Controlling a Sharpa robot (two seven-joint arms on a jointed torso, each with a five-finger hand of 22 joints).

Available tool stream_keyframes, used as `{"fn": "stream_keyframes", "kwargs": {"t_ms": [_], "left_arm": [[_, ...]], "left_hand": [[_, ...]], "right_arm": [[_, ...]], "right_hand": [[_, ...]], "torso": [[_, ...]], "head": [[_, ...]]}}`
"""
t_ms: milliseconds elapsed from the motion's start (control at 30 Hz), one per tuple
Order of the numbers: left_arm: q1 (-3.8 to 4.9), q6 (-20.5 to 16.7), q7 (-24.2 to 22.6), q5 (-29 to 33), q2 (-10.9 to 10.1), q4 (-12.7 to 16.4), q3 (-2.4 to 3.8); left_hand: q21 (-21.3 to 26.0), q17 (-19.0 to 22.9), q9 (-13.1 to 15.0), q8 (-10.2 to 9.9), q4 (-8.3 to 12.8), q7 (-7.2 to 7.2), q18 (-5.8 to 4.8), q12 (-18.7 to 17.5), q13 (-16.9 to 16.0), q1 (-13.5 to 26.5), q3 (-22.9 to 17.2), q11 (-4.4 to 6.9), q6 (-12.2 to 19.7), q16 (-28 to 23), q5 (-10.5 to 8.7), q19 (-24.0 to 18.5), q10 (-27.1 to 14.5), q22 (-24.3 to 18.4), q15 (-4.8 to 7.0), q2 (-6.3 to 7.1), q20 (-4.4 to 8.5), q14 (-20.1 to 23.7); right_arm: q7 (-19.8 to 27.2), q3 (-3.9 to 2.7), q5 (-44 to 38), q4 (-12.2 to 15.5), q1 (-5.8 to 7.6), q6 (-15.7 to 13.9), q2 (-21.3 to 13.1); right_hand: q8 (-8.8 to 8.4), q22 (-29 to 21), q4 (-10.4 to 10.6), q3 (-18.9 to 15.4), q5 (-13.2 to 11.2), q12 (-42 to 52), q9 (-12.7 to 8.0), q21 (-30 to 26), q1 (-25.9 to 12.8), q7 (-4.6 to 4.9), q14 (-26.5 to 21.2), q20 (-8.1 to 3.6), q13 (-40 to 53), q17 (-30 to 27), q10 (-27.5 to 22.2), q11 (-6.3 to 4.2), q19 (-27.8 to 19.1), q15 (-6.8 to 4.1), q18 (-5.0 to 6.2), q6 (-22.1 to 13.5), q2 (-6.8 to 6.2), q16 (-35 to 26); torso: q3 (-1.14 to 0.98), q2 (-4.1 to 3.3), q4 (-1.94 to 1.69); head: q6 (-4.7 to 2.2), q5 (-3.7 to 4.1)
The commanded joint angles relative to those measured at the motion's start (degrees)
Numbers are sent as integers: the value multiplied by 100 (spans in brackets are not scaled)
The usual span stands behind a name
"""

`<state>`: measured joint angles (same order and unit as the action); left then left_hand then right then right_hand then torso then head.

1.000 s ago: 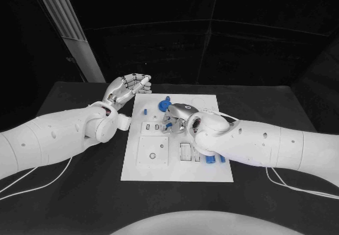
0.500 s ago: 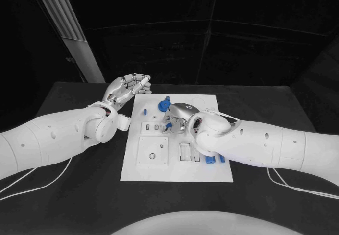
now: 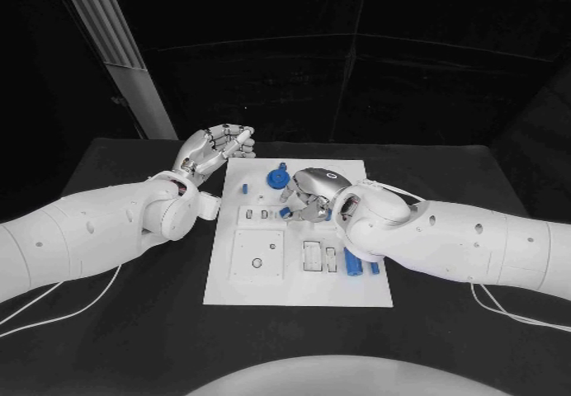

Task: Assemble the parts on the task board

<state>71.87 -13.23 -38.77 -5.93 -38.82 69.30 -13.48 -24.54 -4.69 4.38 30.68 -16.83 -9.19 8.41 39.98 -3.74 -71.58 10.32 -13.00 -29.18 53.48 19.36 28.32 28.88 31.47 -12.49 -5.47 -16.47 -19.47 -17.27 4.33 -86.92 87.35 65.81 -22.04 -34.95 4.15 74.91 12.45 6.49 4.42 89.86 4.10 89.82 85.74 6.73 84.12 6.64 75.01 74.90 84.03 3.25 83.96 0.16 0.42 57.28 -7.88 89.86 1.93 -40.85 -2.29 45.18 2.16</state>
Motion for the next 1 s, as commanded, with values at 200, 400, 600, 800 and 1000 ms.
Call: {"fn": "stream_keyframes", "kwargs": {"t_ms": [200,400,600,800,1000], "left_arm": [[9,38,-819,-17,13,-10,4],[9,39,-818,-17,17,-9,4],[9,37,-817,-17,17,-8,4],[9,38,-816,-17,17,-5,4],[9,39,-815,-17,16,-1,4]], "left_hand": [[4,5,9,-37,12,-622,-57,38,6,-19,20,-6,19,20,22,-17,-29,-9,5,-20,0,30],[4,5,9,-37,12,-622,-57,38,6,-19,20,-6,19,20,22,-17,-29,-9,5,-20,0,30],[4,5,9,-37,12,-622,-57,38,6,-19,20,-6,19,20,22,-17,-29,-9,5,-20,0,30],[4,5,9,-37,12,-622,-57,38,6,-19,20,-6,19,20,22,-17,-29,-9,5,-20,0,30],[4,5,9,-37,12,-622,-57,38,6,-19,20,-6,19,20,22,-17,-29,-9,5,-20,0,30]], "right_arm": [[296,-3,-378,-39,36,389,-32],[225,-3,-471,-115,39,573,11],[114,-3,-549,-196,39,718,91],[6,-2,-651,-272,39,725,164],[-63,-2,-683,-333,38,720,209]], "right_hand": [[-33,1509,-20,69,197,14,-9,18,116,-82,588,-74,1499,1510,597,-90,604,-75,-42,-35,-32,14],[-43,1509,-40,92,220,14,-15,18,160,-107,588,-90,1499,1510,597,-114,604,-91,-42,-72,-34,14],[-49,1509,-40,101,221,14,-19,18,164,-116,588,-99,1499,1510,597,-126,604,-101,-42,-102,-27,14],[-45,1509,-37,116,223,14,-18,18,166,-114,588,-105,1499,1510,597,-128,604,-106,-42,-106,-2,14],[-39,1509,-33,131,223,14,-15,18,164,-109,588,-110,1499,1510,597,-126,604,-109,-42,-104,28,14]], "torso": [[-1,-5,2],[-2,-8,-4],[-2,-9,-6],[-4,-12,-2],[-4,-10,0]], "head": [[3,14],[4,18],[4,21],[-11,22],[0,19]]}}
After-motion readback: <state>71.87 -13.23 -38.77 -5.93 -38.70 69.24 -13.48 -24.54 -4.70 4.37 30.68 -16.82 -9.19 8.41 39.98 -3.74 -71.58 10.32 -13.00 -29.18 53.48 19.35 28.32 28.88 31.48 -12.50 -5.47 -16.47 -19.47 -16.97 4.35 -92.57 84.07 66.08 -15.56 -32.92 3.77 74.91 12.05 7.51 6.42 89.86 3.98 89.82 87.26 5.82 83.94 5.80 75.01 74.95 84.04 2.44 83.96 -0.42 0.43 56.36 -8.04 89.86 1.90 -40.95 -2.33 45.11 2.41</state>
